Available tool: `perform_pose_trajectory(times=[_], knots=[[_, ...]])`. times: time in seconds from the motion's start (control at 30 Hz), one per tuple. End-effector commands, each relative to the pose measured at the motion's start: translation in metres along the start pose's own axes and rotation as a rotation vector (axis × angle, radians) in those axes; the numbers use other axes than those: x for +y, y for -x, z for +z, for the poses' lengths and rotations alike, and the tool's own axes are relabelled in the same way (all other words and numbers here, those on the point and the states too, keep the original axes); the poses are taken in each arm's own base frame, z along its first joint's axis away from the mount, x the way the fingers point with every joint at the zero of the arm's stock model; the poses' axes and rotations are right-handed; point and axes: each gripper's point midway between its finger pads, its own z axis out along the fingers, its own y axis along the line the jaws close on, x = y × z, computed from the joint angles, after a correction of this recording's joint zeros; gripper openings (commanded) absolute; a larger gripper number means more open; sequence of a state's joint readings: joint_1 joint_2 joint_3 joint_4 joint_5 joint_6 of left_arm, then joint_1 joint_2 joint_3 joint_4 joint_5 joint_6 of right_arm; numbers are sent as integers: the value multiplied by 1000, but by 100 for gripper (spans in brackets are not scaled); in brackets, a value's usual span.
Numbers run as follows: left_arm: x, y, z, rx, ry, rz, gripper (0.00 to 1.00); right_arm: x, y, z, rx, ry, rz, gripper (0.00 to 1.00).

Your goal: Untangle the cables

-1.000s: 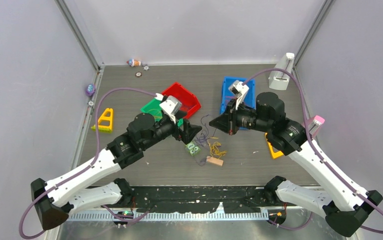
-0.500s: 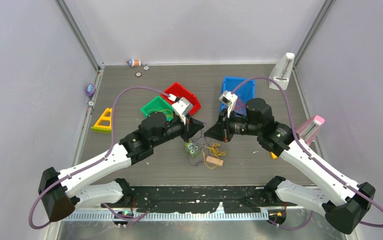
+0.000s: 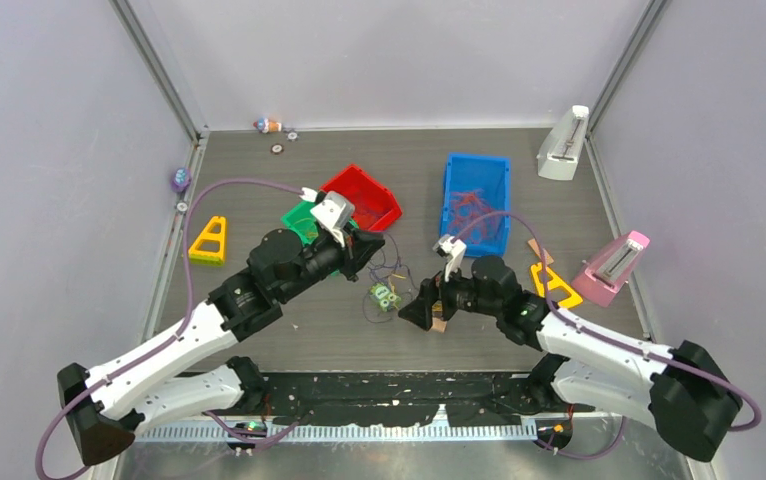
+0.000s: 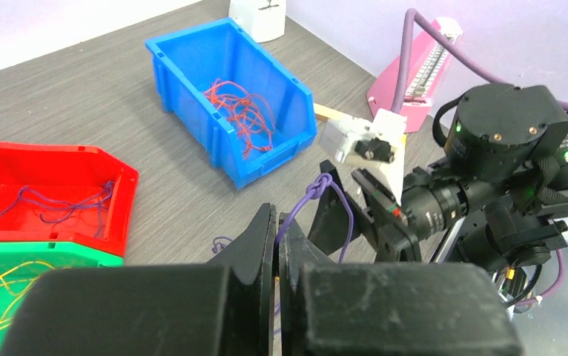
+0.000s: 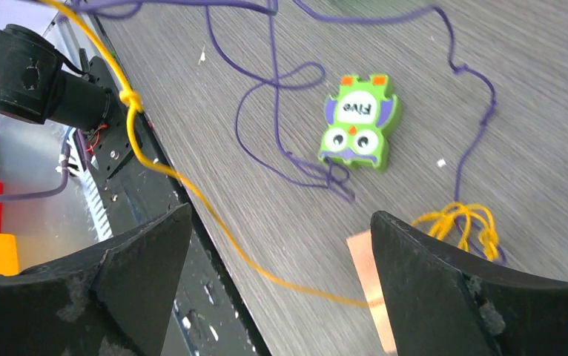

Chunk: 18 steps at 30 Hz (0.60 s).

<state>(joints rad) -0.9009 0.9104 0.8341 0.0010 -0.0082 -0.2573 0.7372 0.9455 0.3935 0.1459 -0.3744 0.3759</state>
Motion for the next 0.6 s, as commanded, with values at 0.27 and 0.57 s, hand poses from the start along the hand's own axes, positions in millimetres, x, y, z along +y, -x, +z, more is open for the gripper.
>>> perform_pose_trajectory(times=[0.27, 0.57], knots=[[36, 60, -27, -74, 232, -17, 0, 6, 20, 53, -73, -109, -139, 43], [121, 86, -94, -104, 618, -82, 0, -89, 12, -28, -224, -611, 127, 5]])
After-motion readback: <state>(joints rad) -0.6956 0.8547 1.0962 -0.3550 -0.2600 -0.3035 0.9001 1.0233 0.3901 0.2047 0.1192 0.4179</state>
